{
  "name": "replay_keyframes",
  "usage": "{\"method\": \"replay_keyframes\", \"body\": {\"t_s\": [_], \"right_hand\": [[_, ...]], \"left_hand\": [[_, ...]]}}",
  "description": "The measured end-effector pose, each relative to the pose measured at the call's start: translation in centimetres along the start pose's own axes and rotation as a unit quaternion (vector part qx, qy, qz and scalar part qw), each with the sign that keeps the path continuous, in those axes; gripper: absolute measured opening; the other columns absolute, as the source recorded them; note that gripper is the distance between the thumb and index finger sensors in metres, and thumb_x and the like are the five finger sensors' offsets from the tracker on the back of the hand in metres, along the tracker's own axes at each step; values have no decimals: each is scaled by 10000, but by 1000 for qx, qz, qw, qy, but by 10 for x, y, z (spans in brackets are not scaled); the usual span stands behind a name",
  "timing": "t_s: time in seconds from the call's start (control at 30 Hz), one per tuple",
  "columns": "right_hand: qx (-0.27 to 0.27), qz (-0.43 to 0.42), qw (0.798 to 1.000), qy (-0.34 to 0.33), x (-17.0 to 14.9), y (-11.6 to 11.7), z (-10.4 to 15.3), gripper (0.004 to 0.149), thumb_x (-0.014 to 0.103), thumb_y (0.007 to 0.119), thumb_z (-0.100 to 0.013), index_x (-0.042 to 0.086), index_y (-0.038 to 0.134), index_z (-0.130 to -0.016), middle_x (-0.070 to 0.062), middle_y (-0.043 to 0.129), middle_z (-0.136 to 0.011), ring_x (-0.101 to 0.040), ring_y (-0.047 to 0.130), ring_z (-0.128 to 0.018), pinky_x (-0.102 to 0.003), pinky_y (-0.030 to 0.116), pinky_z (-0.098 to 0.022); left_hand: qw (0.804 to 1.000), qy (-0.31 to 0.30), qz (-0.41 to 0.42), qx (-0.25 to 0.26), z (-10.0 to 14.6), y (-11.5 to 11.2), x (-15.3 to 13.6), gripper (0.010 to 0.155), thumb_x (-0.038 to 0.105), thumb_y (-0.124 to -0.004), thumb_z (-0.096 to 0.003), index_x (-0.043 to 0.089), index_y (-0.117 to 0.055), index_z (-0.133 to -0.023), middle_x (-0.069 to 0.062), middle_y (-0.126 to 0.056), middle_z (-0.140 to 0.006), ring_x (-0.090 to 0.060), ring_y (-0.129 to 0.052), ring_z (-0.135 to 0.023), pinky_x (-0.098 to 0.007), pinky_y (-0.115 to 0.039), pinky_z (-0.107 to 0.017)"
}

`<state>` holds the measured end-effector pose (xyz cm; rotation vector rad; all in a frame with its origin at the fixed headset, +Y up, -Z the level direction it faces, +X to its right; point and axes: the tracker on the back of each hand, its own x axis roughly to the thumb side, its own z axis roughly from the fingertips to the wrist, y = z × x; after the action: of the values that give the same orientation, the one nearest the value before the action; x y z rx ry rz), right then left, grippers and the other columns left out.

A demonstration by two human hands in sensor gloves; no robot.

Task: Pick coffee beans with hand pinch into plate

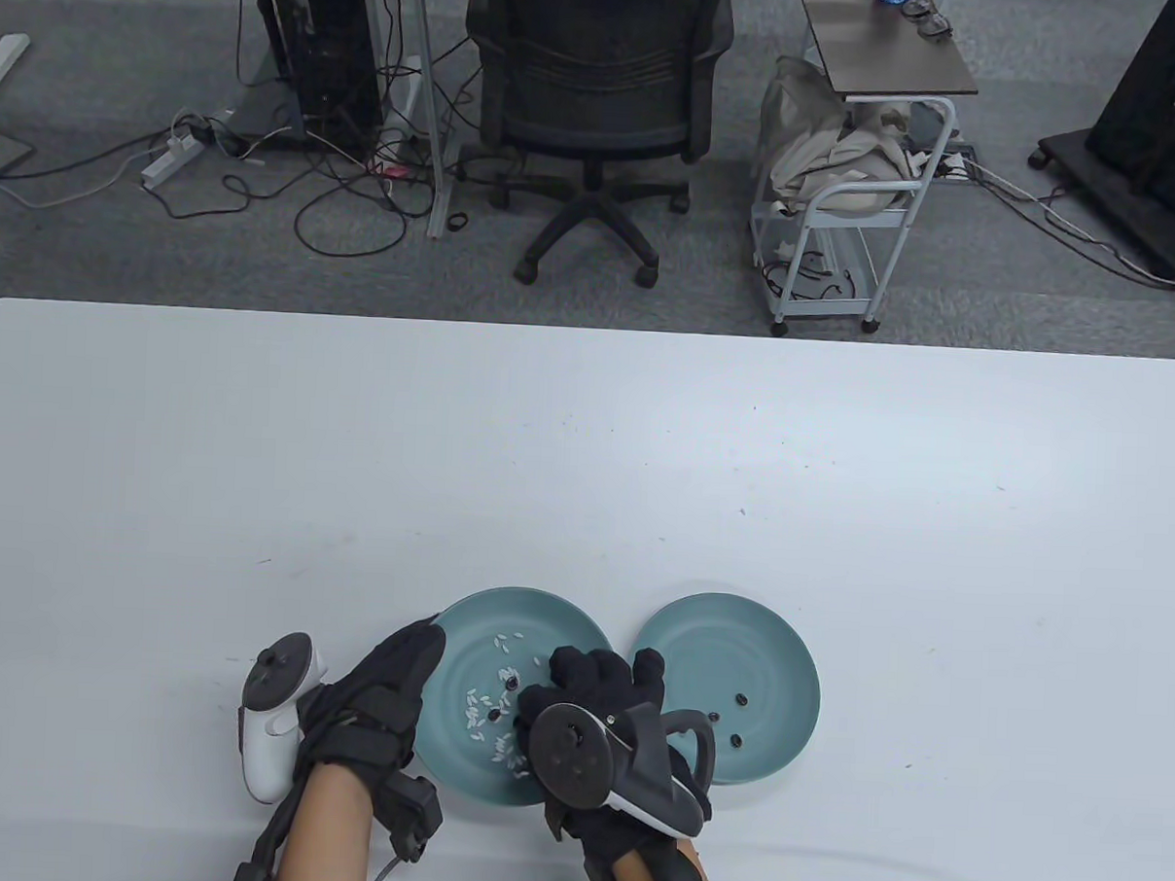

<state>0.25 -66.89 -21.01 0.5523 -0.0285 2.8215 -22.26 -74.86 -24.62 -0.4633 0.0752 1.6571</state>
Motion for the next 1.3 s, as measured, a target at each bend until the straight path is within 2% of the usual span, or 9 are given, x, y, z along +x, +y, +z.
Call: {"method": "replay_keyframes", "body": {"t_s": [0.37, 0.7, 0.9, 1.3], "right_hand": [[-6, 42, 999, 0, 6, 0, 2, 379, 373, 832, -498, 267, 834, -861, -132, 640, -1060, -447, 659, -955, -771, 428, -686], [10, 84, 996, -13, 19, 9, -3, 414, 354, 821, -483, 120, 816, -824, -119, 659, -1031, -441, 665, -952, -768, 435, -686], [1, 45, 999, -9, 11, 7, -2, 410, 368, 813, -478, 113, 812, -799, -117, 665, -1015, -438, 668, -941, -771, 431, -686], [6, 32, 999, -16, 8, 7, -3, 410, 382, 823, -461, 108, 827, -765, -109, 681, -1001, -433, 682, -930, -768, 435, -686]], "left_hand": [[1000, 3, 7, -9, 0, -1, 0, 543, 368, -600, -696, 96, -544, -1162, -229, -872, -927, -359, -989, -691, -475, -898, -473], [1000, 7, -8, -16, 0, -1, 1, 543, 365, -610, -694, 96, -553, -1163, -237, -876, -921, -371, -989, -683, -484, -896, -467], [1000, -2, -15, -14, 0, -2, 3, 544, 367, -606, -694, 100, -548, -1164, -230, -883, -916, -362, -995, -677, -476, -901, -461], [1000, 0, -22, -10, -1, -1, 3, 542, 365, -602, -695, 101, -543, -1165, -226, -884, -916, -356, -997, -679, -473, -901, -463]]}}
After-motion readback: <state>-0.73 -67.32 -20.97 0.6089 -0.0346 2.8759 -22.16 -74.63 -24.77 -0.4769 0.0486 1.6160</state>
